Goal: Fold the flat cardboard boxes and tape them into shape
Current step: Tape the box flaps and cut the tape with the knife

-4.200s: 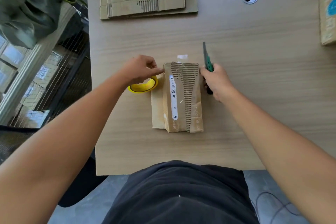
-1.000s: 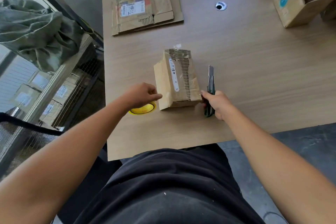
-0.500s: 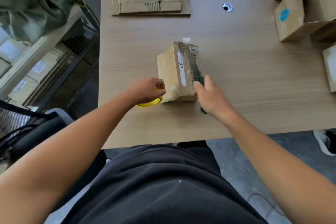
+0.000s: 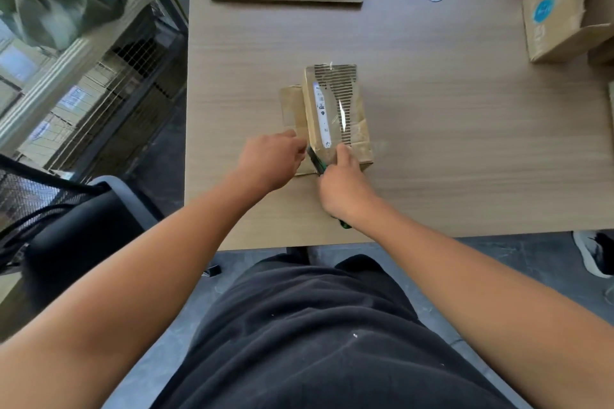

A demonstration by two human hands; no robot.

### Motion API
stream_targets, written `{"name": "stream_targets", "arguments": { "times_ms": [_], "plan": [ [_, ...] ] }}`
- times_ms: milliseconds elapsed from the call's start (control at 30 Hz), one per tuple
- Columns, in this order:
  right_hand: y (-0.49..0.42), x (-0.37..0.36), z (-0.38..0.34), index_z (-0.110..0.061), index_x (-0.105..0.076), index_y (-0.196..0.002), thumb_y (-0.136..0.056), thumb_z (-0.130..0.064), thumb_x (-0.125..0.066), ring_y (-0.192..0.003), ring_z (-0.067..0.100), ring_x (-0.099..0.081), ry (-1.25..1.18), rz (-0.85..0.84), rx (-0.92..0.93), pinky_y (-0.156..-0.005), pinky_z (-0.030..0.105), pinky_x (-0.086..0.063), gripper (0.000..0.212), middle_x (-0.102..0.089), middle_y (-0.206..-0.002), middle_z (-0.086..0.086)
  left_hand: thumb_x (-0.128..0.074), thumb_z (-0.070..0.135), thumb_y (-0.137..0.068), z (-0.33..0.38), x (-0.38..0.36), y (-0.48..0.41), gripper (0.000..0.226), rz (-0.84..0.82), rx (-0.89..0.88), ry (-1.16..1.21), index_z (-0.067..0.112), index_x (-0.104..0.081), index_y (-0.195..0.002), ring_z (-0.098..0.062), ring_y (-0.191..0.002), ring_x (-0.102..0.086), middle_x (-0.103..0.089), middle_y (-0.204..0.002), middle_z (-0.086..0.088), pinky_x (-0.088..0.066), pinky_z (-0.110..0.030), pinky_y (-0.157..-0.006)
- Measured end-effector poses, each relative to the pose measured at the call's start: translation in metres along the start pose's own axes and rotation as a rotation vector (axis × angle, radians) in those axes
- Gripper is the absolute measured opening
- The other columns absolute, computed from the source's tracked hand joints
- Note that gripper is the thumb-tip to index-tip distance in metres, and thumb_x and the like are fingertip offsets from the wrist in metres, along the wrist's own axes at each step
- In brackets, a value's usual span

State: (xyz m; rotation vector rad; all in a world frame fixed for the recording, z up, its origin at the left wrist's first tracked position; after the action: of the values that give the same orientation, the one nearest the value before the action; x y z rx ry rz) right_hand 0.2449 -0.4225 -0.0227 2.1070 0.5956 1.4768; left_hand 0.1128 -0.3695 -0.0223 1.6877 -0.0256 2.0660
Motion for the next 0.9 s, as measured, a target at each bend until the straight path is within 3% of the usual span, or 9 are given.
{"name": "stream_targets", "arguments": {
  "times_ms": [133, 200, 267, 367, 467, 533, 633, 733, 900],
  "plan": [
    [-0.006, -0.003, -0.003, 0.005, -0.045, -0.144, -0.101, -0.013, -0.041, -0.155, 0.03, 0.006, 0.007, -0.126, 0.002, -0.122, 0.044, -0.02, 0.046, 0.012, -0.167, 0.012, -0.045, 0.031, -0.104, -0.002, -0.001, 0.015, 0.015, 0.052, 0.071, -0.086, 0.024, -0.058, -0.1, -0.035, -0.081, -0.064, -0.059, -0.107, 0.002, -0.046, -0.04, -0.062],
    [-0.007, -0.012, 0.005, 0.006, -0.036, -0.15, -0.103, -0.022, -0.038, -0.155, 0.028, 0.017, 0.096, -0.224, 0.015, -0.124, 0.049, -0.013, 0.054, 0.028, -0.165, 0.01, -0.046, 0.023, -0.103, -0.011, 0.003, 0.023, 0.012, 0.081, 0.174, -0.077, 0.022, -0.058, -0.101, -0.036, -0.082, -0.063, -0.056, -0.104, -0.001, -0.041, -0.04, -0.061],
    [-0.005, -0.021, 0.015, 0.003, -0.046, -0.146, -0.103, -0.029, -0.041, -0.152, 0.025, 0.026, 0.167, -0.28, 0.045, -0.124, 0.053, -0.012, 0.054, 0.042, -0.159, 0.002, -0.044, 0.02, -0.103, -0.028, 0.014, 0.032, 0.013, 0.127, 0.295, -0.024, 0.017, -0.057, -0.102, -0.036, -0.085, -0.062, -0.055, -0.103, -0.005, -0.04, -0.042, -0.066],
    [0.002, -0.019, 0.015, 0.0, -0.06, -0.135, -0.103, -0.041, -0.04, -0.15, 0.025, 0.032, 0.085, -0.239, 0.153, -0.125, 0.055, -0.003, 0.055, 0.039, -0.161, 0.004, -0.044, 0.033, -0.105, -0.043, 0.031, 0.054, 0.021, 0.184, 0.355, 0.0, 0.019, -0.06, -0.107, -0.028, -0.085, -0.06, -0.058, -0.105, -0.001, -0.039, -0.039, -0.068],
    [0.013, 0.001, 0.013, 0.004, -0.056, -0.138, -0.098, -0.044, -0.041, -0.155, 0.024, 0.016, -0.179, -0.06, 0.22, -0.126, 0.045, -0.002, 0.064, 0.019, -0.168, 0.002, -0.044, 0.04, -0.104, -0.036, 0.032, 0.092, 0.021, 0.19, 0.335, -0.03, 0.025, -0.059, -0.108, -0.021, -0.079, -0.058, -0.059, -0.104, 0.005, -0.044, -0.037, -0.068],
    [0.03, 0.011, 0.012, 0.003, -0.066, -0.12, -0.092, -0.046, -0.039, -0.154, 0.026, -0.003, -0.225, 0.136, 0.345, -0.122, 0.045, -0.015, 0.062, -0.004, -0.168, 0.007, -0.046, 0.04, -0.104, -0.032, 0.022, 0.122, 0.021, 0.196, 0.36, -0.05, 0.025, -0.059, -0.107, -0.023, -0.08, -0.061, -0.059, -0.105, 0.005, -0.045, -0.037, -0.069],
    [0.06, 0.001, 0.01, -0.002, -0.065, -0.103, -0.098, -0.038, -0.041, -0.123, 0.038, -0.046, -0.181, 0.331, 0.476, -0.1, 0.047, -0.039, 0.044, -0.051, -0.132, 0.017, -0.045, 0.034, -0.106, -0.033, -0.004, 0.162, 0.021, 0.21, 0.452, -0.059, 0.019, -0.06, -0.107, -0.032, -0.079, -0.063, -0.059, -0.108, 0.0, -0.052, -0.045, -0.071],
    [0.067, -0.034, 0.002, -0.015, -0.044, -0.098, -0.107, -0.033, -0.036, -0.084, 0.034, -0.055, -0.285, 0.156, 0.442, -0.075, 0.042, -0.036, 0.022, -0.057, -0.085, 0.003, -0.045, 0.024, -0.106, -0.041, -0.029, 0.179, 0.021, 0.213, 0.48, -0.12, 0.011, -0.061, -0.101, -0.038, -0.075, -0.061, -0.06, -0.104, -0.007, -0.051, -0.048, -0.066],
    [0.057, -0.079, -0.002, -0.017, -0.04, -0.101, -0.108, -0.037, -0.035, -0.068, 0.031, -0.053, -0.246, 0.05, 0.355, -0.055, 0.037, -0.031, 0.022, -0.053, -0.074, 0.004, -0.054, 0.018, -0.101, -0.057, -0.054, 0.164, 0.017, 0.253, 0.386, -0.03, 0.011, -0.069, -0.096, -0.036, -0.084, -0.061, -0.065, -0.11, -0.006, -0.042, -0.043, -0.07]
  ]
}}
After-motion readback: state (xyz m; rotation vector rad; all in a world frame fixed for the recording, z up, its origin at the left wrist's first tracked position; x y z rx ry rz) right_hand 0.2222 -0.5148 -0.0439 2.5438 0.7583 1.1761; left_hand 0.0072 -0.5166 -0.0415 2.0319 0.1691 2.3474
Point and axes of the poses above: each hand's wrist, its own y-axis away from the middle knuckle, its own x-axis out of the back of the hand, z = x × y, the point moved 6 cm from there along -y, towards the middle knuckle
